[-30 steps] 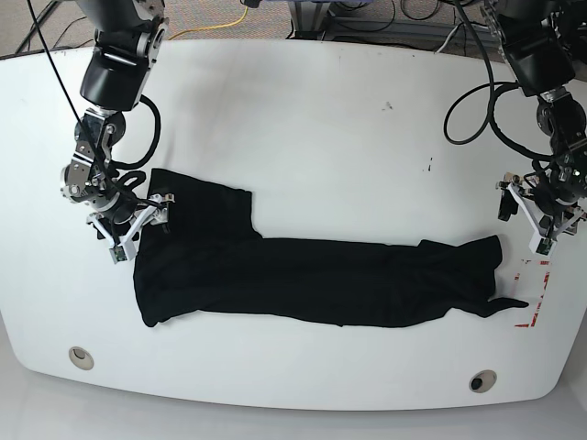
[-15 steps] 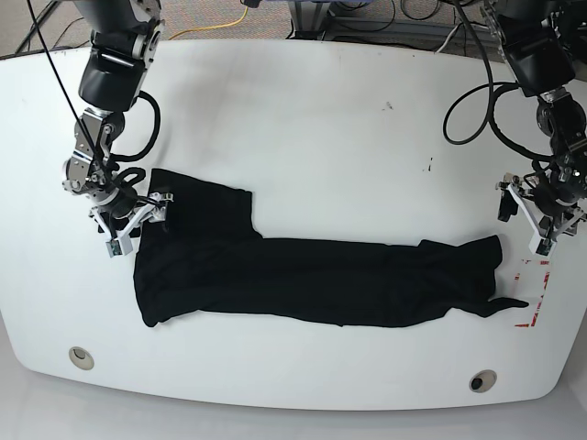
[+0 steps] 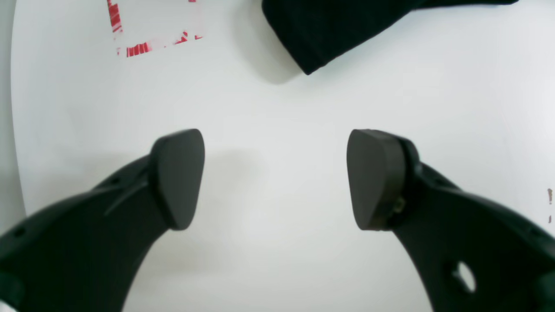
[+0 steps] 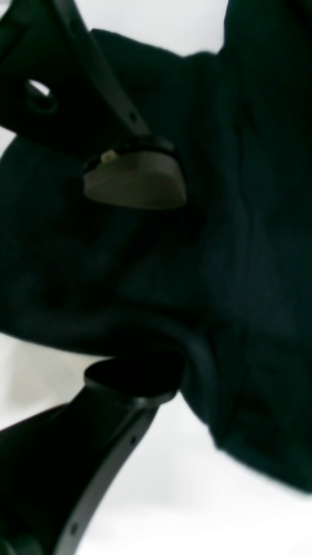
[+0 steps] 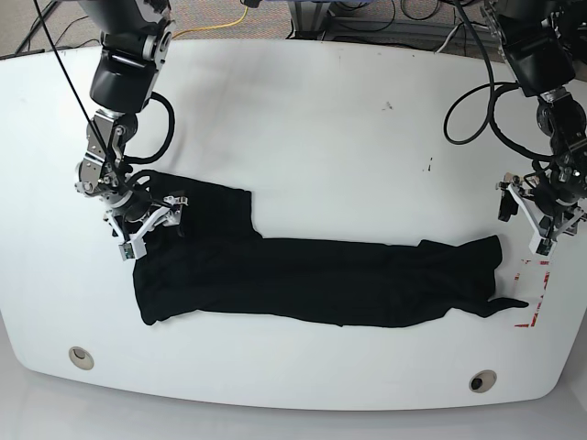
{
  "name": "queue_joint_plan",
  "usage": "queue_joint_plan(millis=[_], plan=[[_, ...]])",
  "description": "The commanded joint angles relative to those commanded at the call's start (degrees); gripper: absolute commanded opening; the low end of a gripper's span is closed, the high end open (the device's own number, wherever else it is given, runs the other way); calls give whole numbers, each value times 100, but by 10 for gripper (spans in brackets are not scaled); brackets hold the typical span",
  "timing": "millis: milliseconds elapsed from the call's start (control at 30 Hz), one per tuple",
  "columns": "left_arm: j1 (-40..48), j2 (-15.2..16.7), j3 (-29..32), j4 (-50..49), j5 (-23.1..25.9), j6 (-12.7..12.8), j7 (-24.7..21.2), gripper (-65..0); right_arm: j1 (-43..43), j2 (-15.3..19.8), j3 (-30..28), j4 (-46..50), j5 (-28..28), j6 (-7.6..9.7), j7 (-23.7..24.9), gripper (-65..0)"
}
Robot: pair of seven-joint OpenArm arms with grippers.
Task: Layout the t-shirt on the table in an organized manner, then fold the t-shirt properly
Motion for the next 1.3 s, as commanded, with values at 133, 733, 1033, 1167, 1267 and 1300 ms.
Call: queue_joint_plan(millis=[133,733,1033,1167,1267,1300], plan=[[0,0,9,-9,0,0,0,-167,0,0,0,0,0,0,-9,-187],[-308,167,18,-527,0,0,-448,-167,9,44,0,0,-9,0,-18,-650],[-1029,167,26,-1969,0,0,-949,-167,9,26,0,9,0,0,-18,-650],[-1301,167,35,-2479,0,0,-1011,-167,9,26,0,9,0,0,-18,-650],[-1442,176,193,-2796,-9,0,-1099,-167,9,26,0,62,0,0,-18,-650],[-1477,176,273,-2892,-9,0,-1222,-167,0,18,0,105,0,0,-26,-650]])
